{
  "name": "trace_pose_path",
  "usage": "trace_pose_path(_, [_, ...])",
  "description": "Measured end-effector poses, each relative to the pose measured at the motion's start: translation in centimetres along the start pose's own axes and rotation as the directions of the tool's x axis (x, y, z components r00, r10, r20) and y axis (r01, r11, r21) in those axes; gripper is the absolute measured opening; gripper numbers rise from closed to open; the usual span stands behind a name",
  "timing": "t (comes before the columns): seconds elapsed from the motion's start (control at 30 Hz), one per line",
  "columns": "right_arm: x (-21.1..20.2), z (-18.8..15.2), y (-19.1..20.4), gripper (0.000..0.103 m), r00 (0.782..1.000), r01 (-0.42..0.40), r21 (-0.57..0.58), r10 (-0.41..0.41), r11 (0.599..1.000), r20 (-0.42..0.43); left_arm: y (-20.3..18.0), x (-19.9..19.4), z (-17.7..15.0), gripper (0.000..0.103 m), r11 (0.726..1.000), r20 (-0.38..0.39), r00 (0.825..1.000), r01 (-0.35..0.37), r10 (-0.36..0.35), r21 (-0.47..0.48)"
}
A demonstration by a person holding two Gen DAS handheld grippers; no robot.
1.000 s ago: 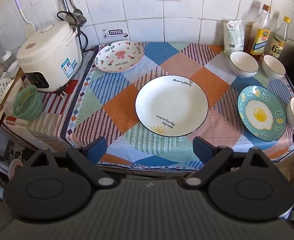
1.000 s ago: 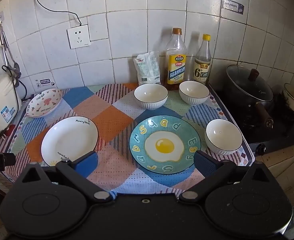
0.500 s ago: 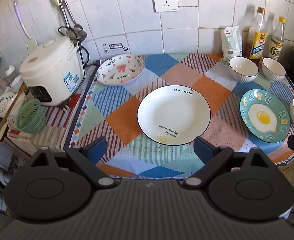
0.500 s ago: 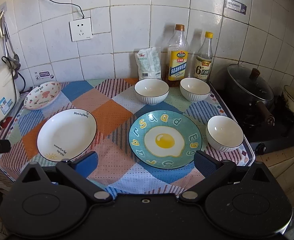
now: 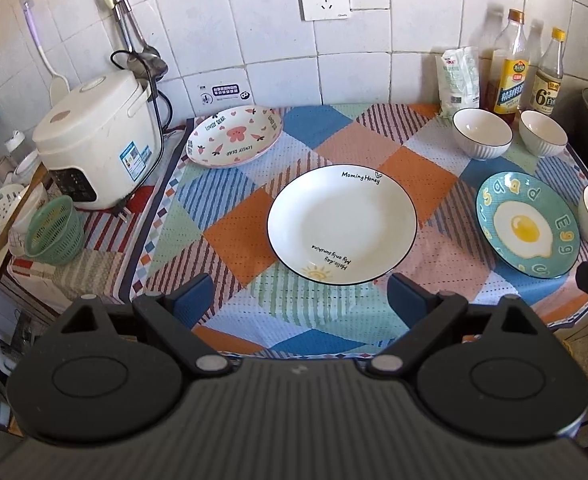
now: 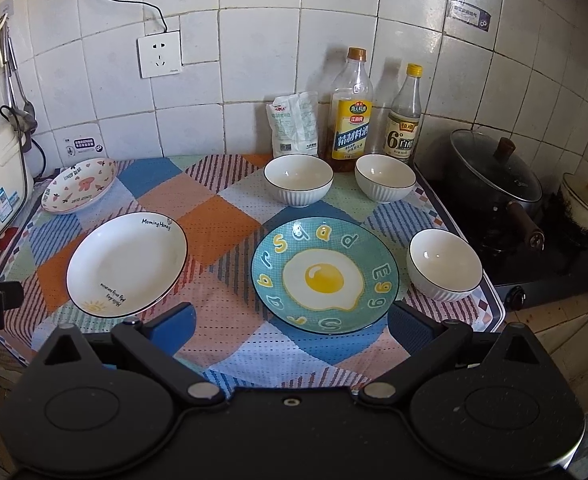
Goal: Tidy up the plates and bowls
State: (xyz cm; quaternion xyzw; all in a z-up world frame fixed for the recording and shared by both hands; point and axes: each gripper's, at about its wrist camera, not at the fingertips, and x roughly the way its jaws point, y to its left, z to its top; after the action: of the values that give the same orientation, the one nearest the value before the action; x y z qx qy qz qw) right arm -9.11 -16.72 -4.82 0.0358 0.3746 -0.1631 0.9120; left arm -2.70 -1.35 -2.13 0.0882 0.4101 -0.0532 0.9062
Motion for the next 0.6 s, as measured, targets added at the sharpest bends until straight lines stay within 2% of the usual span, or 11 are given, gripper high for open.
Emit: trace_pose_path(0.6, [-0.1, -0.73, 0.6, 0.103, 1.0, -0.005, -0.005, 0.005, 1.0, 0.002, 0.89, 0.34, -0.9, 0.094, 0.999, -0.023, 0.999, 0.045, -0.046, -0.023])
